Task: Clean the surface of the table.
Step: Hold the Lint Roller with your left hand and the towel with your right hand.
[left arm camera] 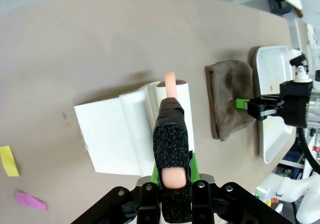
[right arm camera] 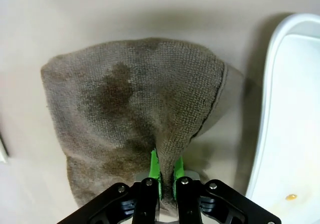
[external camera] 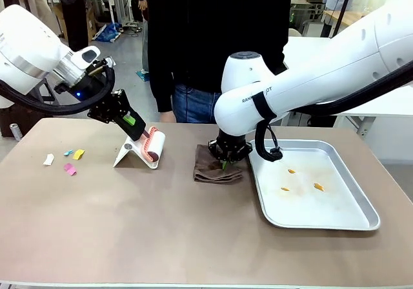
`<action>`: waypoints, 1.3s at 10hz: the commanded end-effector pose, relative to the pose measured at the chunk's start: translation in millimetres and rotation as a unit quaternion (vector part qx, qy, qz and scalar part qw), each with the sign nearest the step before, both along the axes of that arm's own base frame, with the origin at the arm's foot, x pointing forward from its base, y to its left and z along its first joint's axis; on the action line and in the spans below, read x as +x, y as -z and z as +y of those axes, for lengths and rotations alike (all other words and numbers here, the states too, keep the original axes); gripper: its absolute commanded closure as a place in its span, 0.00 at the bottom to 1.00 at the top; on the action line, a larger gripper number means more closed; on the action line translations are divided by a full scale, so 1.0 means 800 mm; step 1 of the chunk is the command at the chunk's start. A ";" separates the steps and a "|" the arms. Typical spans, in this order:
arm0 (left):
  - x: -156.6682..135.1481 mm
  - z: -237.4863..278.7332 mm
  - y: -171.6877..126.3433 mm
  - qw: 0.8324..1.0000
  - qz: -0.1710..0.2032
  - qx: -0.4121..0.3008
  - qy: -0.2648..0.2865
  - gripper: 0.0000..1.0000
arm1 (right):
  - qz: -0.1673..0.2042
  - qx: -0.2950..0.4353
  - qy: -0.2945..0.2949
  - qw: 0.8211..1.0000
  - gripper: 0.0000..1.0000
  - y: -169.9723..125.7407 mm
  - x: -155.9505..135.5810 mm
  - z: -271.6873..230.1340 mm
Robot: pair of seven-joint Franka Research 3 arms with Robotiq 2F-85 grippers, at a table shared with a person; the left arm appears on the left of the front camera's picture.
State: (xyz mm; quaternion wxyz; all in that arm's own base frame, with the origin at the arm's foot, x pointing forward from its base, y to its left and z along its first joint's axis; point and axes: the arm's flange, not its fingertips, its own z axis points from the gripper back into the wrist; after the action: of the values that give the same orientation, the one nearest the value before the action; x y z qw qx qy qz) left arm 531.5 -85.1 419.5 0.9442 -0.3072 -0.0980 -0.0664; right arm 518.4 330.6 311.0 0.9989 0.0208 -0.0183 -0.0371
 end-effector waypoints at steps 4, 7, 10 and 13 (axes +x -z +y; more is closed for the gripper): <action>-0.030 0.041 -0.060 0.996 -0.013 -0.084 -0.025 1.00 | 0.010 0.234 0.011 0.972 1.00 -0.064 0.005 -0.105; -0.048 0.087 -0.085 0.987 -0.003 -0.154 -0.045 1.00 | 0.050 0.439 -0.060 0.895 1.00 -0.097 -0.016 -0.170; -0.072 0.149 -0.095 0.971 0.046 -0.217 -0.084 1.00 | 0.028 0.575 -0.157 0.803 1.00 -0.116 -0.060 -0.229; -0.097 0.241 -0.084 0.957 0.073 -0.257 -0.113 1.00 | -0.025 0.638 -0.179 0.748 1.00 -0.122 -0.099 -0.327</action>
State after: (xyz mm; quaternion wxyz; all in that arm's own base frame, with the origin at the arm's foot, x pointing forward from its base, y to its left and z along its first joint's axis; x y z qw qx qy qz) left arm 456.7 90.8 486.0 0.8531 -0.5102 -0.0761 0.0786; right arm 448.7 94.4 408.2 0.7529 0.6430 0.0038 0.1404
